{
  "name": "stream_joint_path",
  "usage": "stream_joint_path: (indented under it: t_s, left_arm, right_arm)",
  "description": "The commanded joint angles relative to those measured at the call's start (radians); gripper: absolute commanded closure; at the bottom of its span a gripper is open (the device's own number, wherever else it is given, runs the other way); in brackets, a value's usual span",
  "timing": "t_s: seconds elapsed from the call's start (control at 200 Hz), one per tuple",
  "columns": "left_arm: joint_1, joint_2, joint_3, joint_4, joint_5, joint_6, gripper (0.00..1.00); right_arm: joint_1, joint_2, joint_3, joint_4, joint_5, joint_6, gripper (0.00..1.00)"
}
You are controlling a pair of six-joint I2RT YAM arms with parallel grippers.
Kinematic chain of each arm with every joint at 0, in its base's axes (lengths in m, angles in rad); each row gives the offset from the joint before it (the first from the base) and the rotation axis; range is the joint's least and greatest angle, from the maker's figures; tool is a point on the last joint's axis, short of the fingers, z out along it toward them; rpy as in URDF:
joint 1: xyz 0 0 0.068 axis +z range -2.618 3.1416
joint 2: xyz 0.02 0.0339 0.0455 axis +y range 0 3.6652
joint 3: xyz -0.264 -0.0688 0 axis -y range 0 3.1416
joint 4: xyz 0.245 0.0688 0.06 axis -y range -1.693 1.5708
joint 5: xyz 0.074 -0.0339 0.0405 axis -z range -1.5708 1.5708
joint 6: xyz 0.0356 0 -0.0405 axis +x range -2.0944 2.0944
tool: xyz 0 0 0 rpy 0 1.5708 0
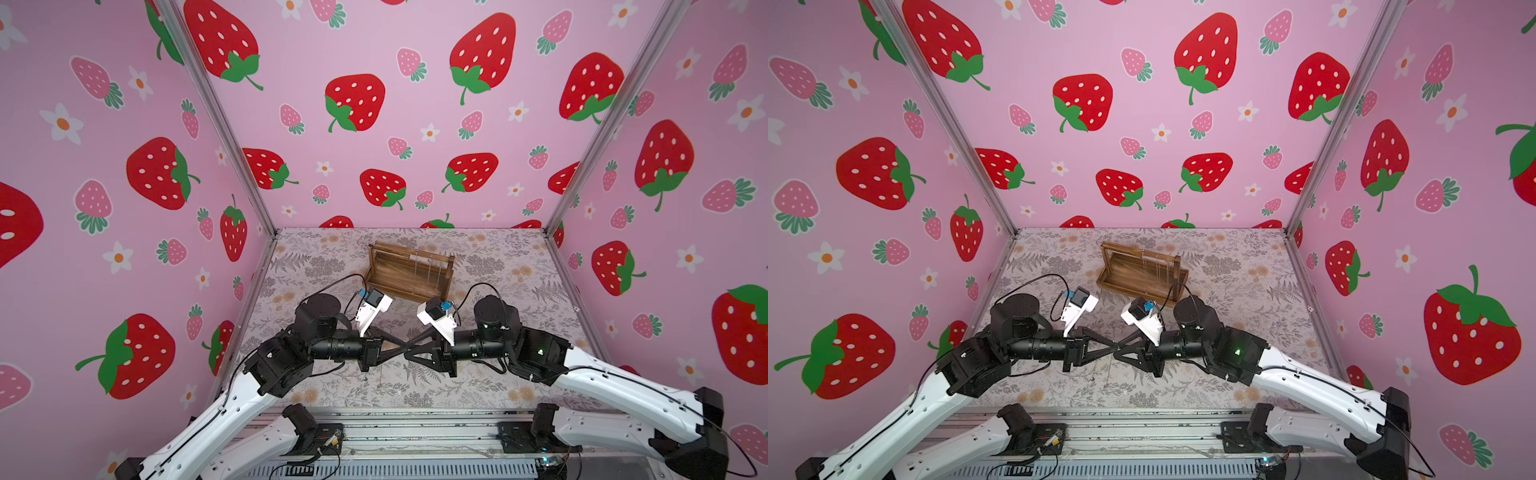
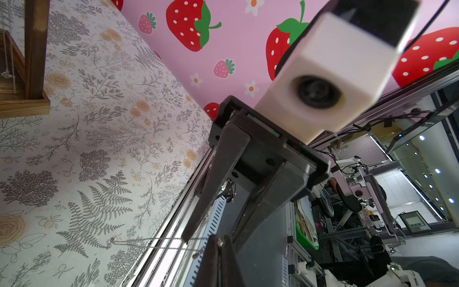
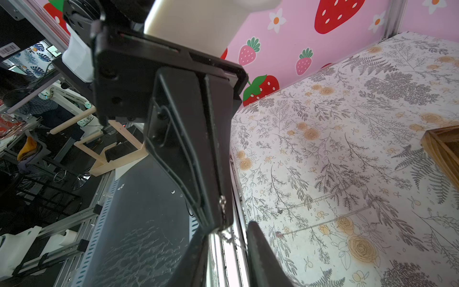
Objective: Take the necklace off the jewelry display stand
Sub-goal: Place the necklace at the center of the board.
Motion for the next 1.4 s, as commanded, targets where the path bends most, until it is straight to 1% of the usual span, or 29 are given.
stream_joint_path:
  t_s: [0.0,0.5,0.59,0.735,0.951,1.396]
  left_arm:
    - [-0.007,0.002,0.024,-0.033,-0.005,0.018,1.00]
    - [-0.008,-0.010,0.043,-0.062,-0.025,0.029,1.00]
    - [-0.008,-0.012,0.050,-0.066,-0.028,0.031,1.00]
    - [-0.008,-0.009,0.066,-0.083,-0.032,0.043,1.00]
    - [-0.008,0.001,0.071,-0.094,-0.039,0.054,1.00]
    - [-0.008,0.002,0.056,-0.071,-0.036,0.040,1.00]
  right_arm:
    - [0.004,-0.014,0.000,0.052,-0.015,0.019,0.72]
    - [0.004,0.018,-0.016,0.064,-0.023,0.032,0.71]
    - [0.004,0.022,-0.023,0.058,-0.032,0.036,0.66]
    - [0.006,0.021,-0.037,0.061,-0.060,0.045,0.63]
    - [0.018,0.011,-0.062,0.078,-0.063,0.051,0.65]
    - [0.021,0.029,-0.032,0.079,-0.056,0.040,0.67]
